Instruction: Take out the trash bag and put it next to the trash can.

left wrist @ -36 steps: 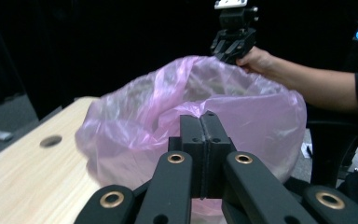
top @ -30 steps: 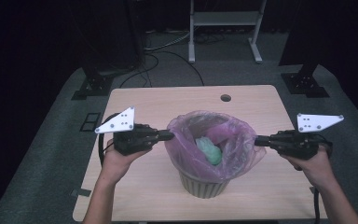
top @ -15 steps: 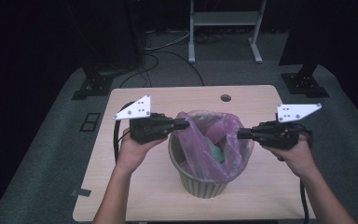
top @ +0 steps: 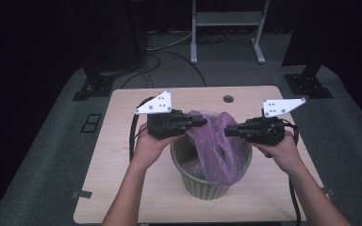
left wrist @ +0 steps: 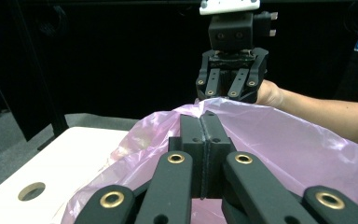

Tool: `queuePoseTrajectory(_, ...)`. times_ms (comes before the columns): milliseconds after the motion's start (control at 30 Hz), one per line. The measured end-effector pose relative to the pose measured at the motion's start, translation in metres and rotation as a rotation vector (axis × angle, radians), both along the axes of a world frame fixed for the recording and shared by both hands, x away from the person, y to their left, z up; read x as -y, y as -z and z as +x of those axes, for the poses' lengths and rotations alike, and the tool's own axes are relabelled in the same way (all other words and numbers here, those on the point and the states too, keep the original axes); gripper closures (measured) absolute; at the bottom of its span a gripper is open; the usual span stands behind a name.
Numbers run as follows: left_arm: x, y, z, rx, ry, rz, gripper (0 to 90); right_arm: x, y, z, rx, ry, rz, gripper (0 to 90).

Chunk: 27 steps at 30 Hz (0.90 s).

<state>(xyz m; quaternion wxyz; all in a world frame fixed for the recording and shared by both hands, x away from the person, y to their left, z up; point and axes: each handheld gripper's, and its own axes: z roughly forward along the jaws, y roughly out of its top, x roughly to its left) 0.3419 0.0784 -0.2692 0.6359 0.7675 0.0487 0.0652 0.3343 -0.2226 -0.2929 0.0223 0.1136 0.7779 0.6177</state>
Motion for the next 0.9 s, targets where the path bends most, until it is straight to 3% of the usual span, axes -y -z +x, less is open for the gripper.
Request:
queuePoseTrajectory(267,0.014,-0.002,0.001,0.007,0.025,0.004,90.0,-0.009,-0.006,0.002,0.016,-0.007,0.005,89.9)
queuePoseTrajectory(600,0.02,-0.002,0.001,0.007,0.052,-0.003,90.0,-0.017,-0.006,0.004,0.002,-0.018,0.008,69.5)
queuePoseTrajectory(800,0.025,-0.003,0.001,0.01,0.069,-0.003,90.0,-0.022,-0.006,0.005,0.004,-0.015,0.013,62.3)
queuePoseTrajectory(867,0.026,-0.003,0.0,0.01,0.071,0.002,90.0,-0.025,-0.006,0.006,0.001,-0.021,0.01,64.8)
queuePoseTrajectory(900,0.027,-0.003,0.0,0.012,0.069,0.002,90.0,-0.026,-0.006,0.006,0.002,-0.027,0.003,71.8)
